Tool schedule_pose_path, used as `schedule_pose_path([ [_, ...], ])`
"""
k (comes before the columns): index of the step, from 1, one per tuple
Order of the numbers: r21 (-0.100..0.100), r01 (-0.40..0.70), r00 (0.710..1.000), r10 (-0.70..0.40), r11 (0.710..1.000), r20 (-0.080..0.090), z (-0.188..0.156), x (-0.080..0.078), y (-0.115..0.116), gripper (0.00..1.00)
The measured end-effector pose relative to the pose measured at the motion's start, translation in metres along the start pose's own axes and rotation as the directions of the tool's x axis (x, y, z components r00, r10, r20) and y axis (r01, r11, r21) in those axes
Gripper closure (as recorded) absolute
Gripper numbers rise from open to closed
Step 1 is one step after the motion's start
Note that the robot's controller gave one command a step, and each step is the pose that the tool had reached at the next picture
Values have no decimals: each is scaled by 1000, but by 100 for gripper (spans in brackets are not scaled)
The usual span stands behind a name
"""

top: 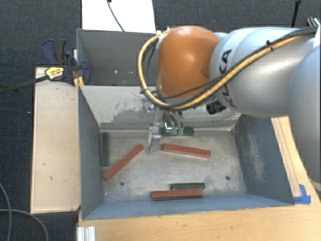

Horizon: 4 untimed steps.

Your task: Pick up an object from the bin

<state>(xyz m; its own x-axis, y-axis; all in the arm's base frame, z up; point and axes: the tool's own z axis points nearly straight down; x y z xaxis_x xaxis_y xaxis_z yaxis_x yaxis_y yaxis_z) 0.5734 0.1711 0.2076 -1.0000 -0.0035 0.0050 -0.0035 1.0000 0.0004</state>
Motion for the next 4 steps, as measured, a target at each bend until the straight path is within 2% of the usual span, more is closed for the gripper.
schedule_pose_path([
  [1,1,-14,1000,14,1000,0,142,-12,-5,0],
  [2,-1,-19,1000,19,1000,6,137,-14,-5,100],
  [3,1,202,979,-202,979,15,18,-11,-7,100],
  [4,4,458,889,-458,889,13,-51,3,-3,100],
])
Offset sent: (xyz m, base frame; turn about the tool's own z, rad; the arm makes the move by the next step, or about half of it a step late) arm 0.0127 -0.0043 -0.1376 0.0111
